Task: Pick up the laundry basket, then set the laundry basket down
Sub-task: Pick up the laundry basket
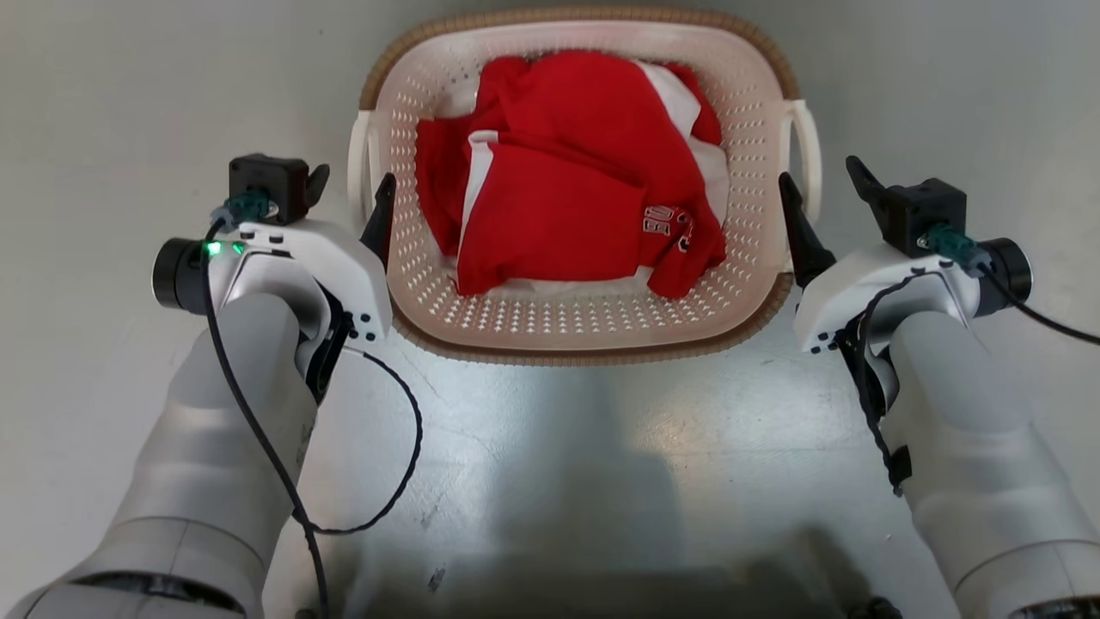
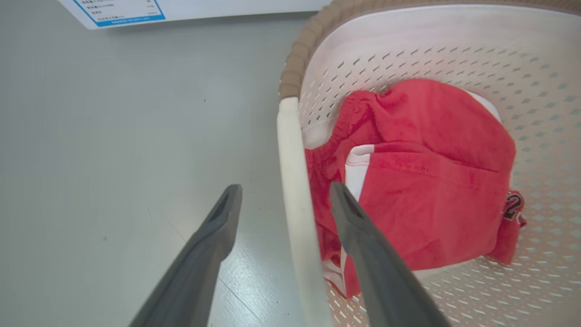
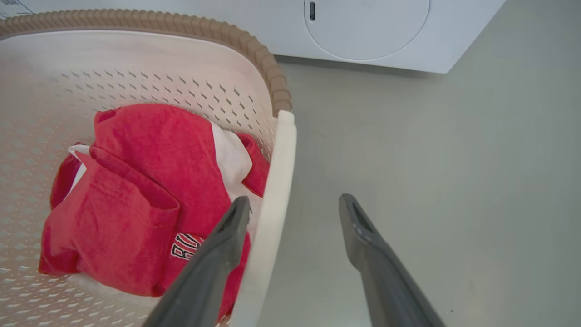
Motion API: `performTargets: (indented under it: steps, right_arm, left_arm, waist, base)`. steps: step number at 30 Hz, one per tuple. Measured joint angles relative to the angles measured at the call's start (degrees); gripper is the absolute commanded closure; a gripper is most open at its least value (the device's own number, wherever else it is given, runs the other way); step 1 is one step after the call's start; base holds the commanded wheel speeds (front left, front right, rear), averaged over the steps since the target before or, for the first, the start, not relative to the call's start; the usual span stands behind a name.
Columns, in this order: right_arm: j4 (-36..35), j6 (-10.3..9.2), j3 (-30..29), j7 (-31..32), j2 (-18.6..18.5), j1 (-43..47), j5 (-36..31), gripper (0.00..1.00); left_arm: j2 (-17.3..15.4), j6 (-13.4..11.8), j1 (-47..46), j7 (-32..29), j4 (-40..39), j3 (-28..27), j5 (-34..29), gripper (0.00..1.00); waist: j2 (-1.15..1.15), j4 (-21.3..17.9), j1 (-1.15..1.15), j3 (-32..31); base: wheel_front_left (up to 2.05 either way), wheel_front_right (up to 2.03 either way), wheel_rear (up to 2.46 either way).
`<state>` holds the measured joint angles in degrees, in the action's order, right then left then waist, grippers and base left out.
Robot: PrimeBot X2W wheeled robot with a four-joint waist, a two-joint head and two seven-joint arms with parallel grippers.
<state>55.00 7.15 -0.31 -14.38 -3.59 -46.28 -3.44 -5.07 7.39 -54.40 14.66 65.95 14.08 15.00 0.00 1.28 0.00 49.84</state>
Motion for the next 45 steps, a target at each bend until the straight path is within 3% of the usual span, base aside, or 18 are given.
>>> performTargets:
  steps: [6, 32, 33, 34, 35, 45]
  right_arm:
    - [1.47, 0.0, -0.08, 0.0, -0.15, -3.08, 0.69, 0.0]
    - [12.45, 0.0, 11.85, 0.0, -0.49, -10.48, 11.18, 0.0]
    - [12.88, 0.0, 12.13, 0.0, -0.55, -10.43, 11.18, 0.08]
    - [13.06, 0.0, 12.37, 0.0, -0.57, -10.44, 11.2, 0.65]
    - [13.15, -0.01, 13.25, 0.01, -0.6, -10.49, 11.29, 1.0]
    - [14.39, -0.1, 19.25, 3.49, -0.2, -10.42, 14.71, 1.0]
  left_arm:
    - [0.73, 0.0, -3.02, 0.0, 2.18, 1.0, -0.47, 0.0]
    - [-0.2, 0.01, -8.38, -3.5, 7.86, 6.14, -0.98, 0.0]
    - [-0.35, 0.01, -8.38, -3.55, 7.92, 6.26, -0.97, 0.17]
    - [-0.43, 0.01, -8.37, -3.79, 8.01, 6.34, -0.97, 0.8]
    - [-0.44, 0.01, -8.37, -4.36, 8.04, 6.64, -0.98, 1.0]
    - [0.46, 0.1, -7.12, -5.05, 8.55, 6.94, -0.33, 1.0]
  waist:
    - [0.0, 0.73, 0.0, 2.3]
    - [0.0, -0.26, 0.0, 3.62]
    - [0.0, -0.26, 0.0, 3.56]
    - [0.0, -0.28, 0.0, 3.45]
    - [0.0, -0.28, 0.0, 3.29]
    - [0.0, -0.05, 0.0, 0.71]
  base:
    - [0.0, 0.0, 0.0]
    - [0.0, 0.0, 0.0]
    - [0.0, 0.0, 0.0]
    - [0.0, 0.0, 0.0]
    - [0.0, 0.0, 0.0]
    - [0.0, 0.0, 0.0]
